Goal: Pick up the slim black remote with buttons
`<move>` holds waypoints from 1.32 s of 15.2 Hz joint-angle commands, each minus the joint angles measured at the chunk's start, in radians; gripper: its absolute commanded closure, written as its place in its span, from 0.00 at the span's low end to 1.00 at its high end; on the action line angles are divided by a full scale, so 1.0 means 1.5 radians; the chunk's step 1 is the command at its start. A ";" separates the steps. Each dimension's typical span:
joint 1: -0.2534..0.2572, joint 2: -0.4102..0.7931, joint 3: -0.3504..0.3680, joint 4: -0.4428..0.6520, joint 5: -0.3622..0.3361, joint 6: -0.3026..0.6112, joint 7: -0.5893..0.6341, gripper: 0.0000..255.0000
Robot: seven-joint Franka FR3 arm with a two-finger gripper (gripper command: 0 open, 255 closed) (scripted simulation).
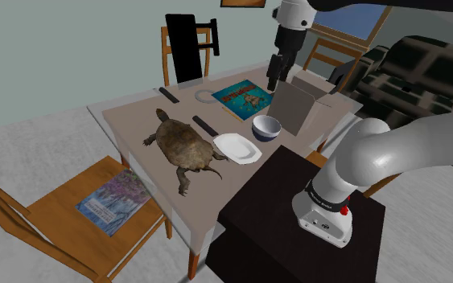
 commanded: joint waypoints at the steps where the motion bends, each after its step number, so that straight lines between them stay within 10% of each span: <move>1: 0.000 0.000 0.000 0.000 0.000 0.000 0.000 0.00; 20: -0.031 0.437 -0.005 0.041 -0.024 0.417 0.070 0.00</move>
